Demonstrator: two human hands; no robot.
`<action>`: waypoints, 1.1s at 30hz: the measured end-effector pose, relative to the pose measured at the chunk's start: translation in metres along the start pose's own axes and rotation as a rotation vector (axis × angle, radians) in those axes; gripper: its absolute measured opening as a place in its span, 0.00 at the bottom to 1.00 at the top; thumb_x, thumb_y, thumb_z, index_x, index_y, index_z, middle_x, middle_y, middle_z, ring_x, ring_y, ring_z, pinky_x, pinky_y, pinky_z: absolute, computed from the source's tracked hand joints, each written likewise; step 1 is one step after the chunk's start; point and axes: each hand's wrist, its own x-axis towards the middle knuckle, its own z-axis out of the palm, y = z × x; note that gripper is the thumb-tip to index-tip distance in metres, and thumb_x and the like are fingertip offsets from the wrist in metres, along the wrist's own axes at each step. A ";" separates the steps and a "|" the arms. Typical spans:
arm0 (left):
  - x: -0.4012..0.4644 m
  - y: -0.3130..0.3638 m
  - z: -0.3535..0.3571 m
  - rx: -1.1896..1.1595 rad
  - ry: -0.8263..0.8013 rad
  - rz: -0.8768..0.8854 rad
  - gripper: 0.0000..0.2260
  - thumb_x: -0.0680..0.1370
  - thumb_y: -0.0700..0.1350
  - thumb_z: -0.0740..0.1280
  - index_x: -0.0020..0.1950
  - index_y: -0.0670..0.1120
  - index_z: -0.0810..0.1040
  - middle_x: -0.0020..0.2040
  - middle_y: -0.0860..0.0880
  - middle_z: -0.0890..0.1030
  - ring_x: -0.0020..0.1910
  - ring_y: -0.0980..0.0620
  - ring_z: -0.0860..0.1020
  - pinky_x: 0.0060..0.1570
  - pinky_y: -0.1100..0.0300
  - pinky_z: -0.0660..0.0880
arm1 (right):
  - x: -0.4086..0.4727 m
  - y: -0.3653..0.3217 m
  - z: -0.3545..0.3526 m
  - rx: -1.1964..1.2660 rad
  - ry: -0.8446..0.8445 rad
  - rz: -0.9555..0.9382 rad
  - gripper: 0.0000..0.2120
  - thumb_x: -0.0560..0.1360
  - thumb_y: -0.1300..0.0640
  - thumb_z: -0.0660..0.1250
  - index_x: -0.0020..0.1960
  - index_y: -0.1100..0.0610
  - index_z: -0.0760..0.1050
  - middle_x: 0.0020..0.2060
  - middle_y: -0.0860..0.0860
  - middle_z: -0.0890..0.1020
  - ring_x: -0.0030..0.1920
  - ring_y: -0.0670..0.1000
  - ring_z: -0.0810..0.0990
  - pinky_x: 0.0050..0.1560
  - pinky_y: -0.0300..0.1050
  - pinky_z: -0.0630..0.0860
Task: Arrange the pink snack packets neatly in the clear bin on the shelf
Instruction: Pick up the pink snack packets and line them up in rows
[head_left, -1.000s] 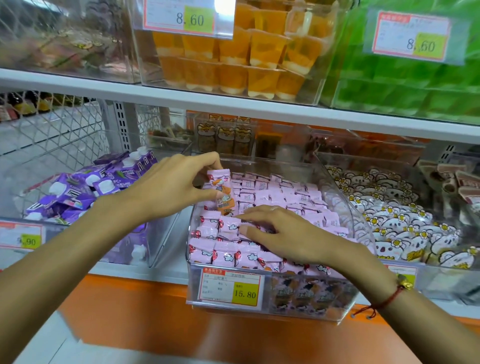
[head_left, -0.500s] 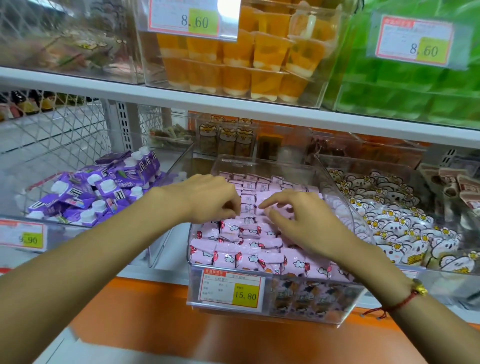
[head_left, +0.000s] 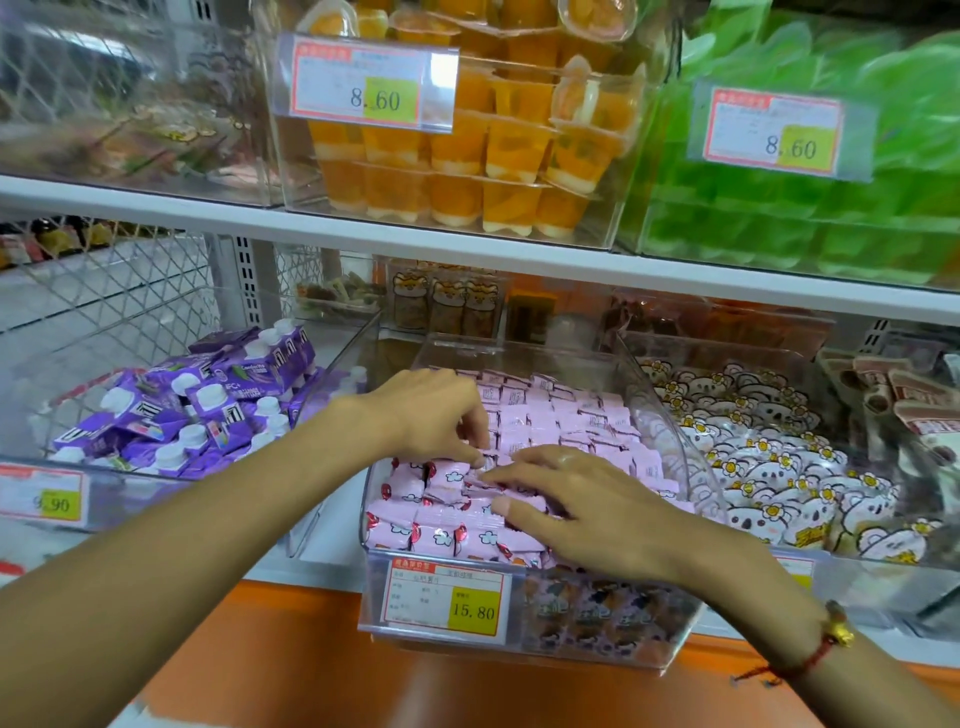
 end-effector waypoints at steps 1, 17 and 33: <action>0.001 0.001 0.000 0.013 -0.002 -0.008 0.08 0.73 0.56 0.70 0.50 0.58 0.83 0.37 0.60 0.78 0.35 0.60 0.70 0.29 0.67 0.60 | 0.000 -0.001 0.000 -0.001 -0.003 0.006 0.23 0.77 0.35 0.48 0.70 0.38 0.63 0.70 0.48 0.67 0.69 0.48 0.63 0.68 0.48 0.61; -0.024 0.019 -0.010 -0.754 0.753 -0.299 0.09 0.81 0.50 0.58 0.54 0.47 0.73 0.46 0.49 0.82 0.43 0.50 0.81 0.43 0.47 0.79 | 0.000 0.001 0.001 0.073 -0.032 0.028 0.31 0.71 0.30 0.41 0.70 0.35 0.62 0.70 0.45 0.66 0.70 0.47 0.61 0.70 0.48 0.56; -0.047 0.029 -0.008 -1.298 0.732 -0.443 0.08 0.81 0.46 0.60 0.57 0.48 0.75 0.54 0.49 0.81 0.50 0.53 0.81 0.48 0.58 0.80 | 0.003 -0.031 -0.023 0.700 0.744 -0.036 0.09 0.73 0.58 0.71 0.53 0.53 0.79 0.45 0.44 0.83 0.40 0.42 0.80 0.38 0.31 0.73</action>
